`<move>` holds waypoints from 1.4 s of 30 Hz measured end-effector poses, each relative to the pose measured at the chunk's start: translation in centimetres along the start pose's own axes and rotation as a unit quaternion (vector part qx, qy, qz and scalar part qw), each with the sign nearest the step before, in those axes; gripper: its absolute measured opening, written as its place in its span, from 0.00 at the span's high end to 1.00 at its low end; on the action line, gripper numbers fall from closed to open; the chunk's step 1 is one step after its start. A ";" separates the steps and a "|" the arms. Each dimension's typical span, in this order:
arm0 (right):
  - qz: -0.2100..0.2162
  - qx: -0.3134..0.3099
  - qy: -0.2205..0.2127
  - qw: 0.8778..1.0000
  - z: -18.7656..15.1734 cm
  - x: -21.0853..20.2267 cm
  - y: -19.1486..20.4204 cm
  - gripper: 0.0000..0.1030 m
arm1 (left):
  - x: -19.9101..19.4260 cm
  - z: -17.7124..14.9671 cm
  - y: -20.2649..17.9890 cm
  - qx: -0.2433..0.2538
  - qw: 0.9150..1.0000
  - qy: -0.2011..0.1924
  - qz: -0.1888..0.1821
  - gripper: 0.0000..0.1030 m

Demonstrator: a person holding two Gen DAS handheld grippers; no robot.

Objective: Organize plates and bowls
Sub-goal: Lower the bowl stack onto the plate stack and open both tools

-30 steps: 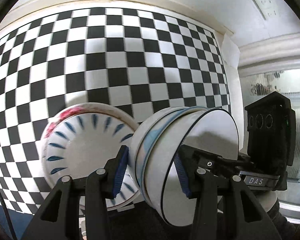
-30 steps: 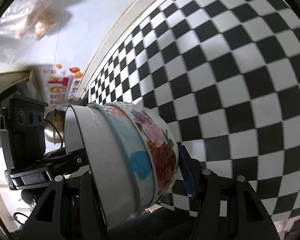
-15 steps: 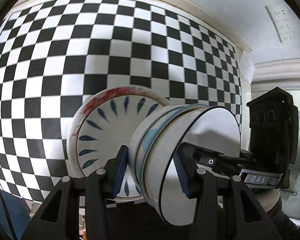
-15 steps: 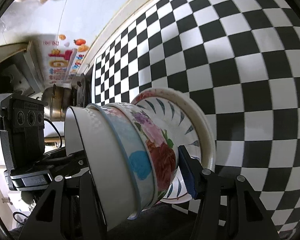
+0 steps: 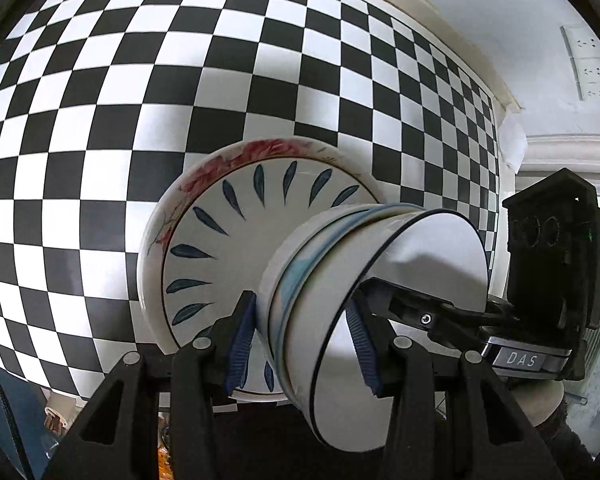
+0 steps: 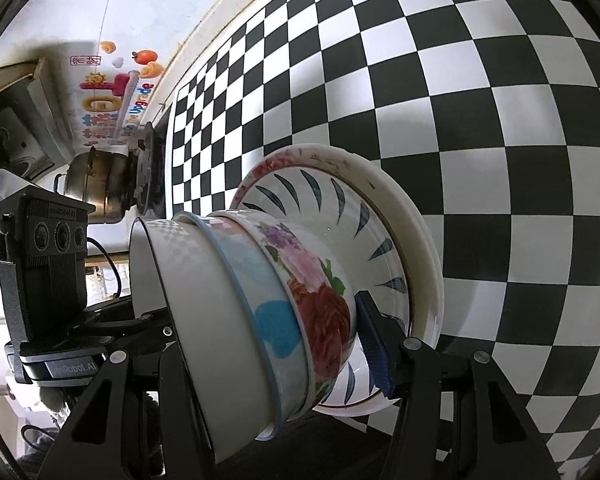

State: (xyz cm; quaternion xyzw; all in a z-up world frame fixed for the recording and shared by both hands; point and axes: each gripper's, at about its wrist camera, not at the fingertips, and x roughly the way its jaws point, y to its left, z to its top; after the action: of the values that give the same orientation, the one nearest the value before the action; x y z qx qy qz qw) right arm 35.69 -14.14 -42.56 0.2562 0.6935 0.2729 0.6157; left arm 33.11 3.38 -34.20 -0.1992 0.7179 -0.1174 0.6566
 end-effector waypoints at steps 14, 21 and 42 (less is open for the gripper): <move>-0.008 -0.007 0.016 1.000 0.2 1.3 0.0 0.44 | 0.6 -0.3 1.1 -0.016 1.000 0.006 0.007 0.59; -0.008 -0.008 0.021 1.000 0.2 1.9 0.2 0.44 | 0.7 -0.4 1.4 -0.024 1.000 0.006 0.009 0.59; -0.009 -0.007 0.025 1.000 0.3 2.3 0.1 0.43 | 0.2 -1.0 1.1 -0.027 0.999 -0.014 0.022 0.59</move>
State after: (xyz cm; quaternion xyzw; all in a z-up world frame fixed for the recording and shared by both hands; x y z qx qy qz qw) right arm 35.70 -12.44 -44.12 0.2392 0.7092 0.2785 0.6019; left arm 31.99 4.23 -34.74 -0.2027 0.7158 -0.0810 0.6633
